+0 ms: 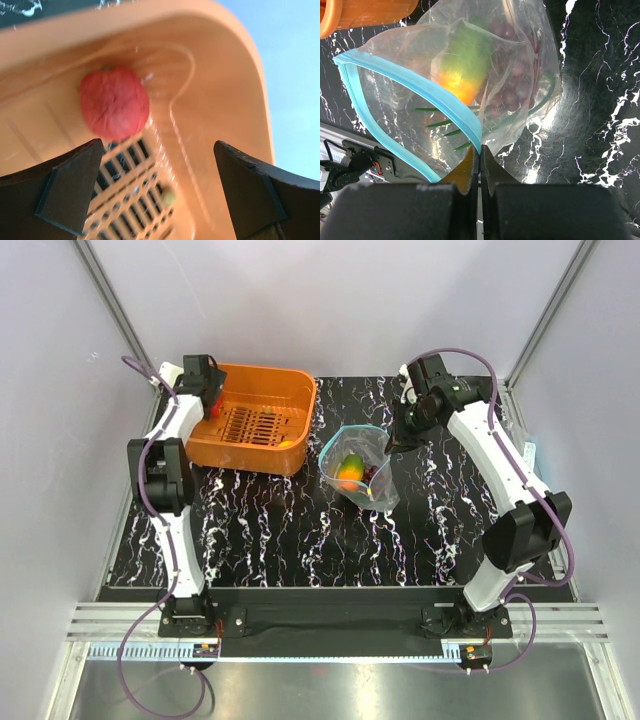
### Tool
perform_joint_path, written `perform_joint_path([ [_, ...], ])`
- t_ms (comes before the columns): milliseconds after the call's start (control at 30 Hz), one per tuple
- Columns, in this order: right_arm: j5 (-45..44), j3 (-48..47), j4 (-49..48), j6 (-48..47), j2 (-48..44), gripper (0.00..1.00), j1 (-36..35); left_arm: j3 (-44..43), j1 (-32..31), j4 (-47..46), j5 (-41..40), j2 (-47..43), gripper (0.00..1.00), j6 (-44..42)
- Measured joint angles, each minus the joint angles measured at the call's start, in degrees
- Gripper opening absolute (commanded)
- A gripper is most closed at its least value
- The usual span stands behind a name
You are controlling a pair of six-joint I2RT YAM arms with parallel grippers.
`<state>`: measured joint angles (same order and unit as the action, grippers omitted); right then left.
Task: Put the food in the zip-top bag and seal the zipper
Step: Pick up the fake fruit from the bin.
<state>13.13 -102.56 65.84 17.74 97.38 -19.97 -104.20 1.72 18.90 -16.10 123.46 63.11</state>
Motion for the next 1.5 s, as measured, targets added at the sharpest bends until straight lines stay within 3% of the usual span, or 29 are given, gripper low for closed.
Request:
perform_joint_path([
  [267,-0.2,-2.5,0.5,-0.2,2.3,0.0,0.0,-7.8,0.7,3.2,-5.7,6.8,0.98,7.5],
  [433,-0.2,-3.4,0.9,0.1,3.3,0.0,0.0,-7.8,1.0,3.6,-6.8,7.0,0.96,9.3],
  [600,-0.3,-5.5,1.5,0.3,4.8,0.0,0.0,-7.8,1.6,2.8,-6.7,8.1,0.87,10.8],
  [867,-0.5,-5.7,1.4,1.7,5.1,0.0,0.1,-8.0,1.9,2.2,-6.4,10.9,0.88,12.2],
  [1000,-0.5,-5.0,1.3,2.5,5.1,0.0,0.1,-8.0,2.1,1.7,-6.2,10.9,0.69,12.3],
  [1033,-0.6,-4.9,1.3,2.6,5.1,0.0,0.1,-7.9,2.1,1.5,-6.0,11.0,0.58,12.5],
  [1133,-0.6,-4.8,1.3,2.7,5.1,0.0,0.1,-7.6,2.4,0.4,-5.3,11.0,0.39,12.6],
  [1267,-0.6,-4.6,1.3,2.8,5.1,0.0,0.1,-7.0,2.5,-1.6,-4.8,11.0,0.31,12.0],
  [1500,-0.5,-3.4,0.8,2.8,4.6,0.0,0.1,-3.9,2.9,-7.1,-1.1,9.7,0.31,10.4],
])
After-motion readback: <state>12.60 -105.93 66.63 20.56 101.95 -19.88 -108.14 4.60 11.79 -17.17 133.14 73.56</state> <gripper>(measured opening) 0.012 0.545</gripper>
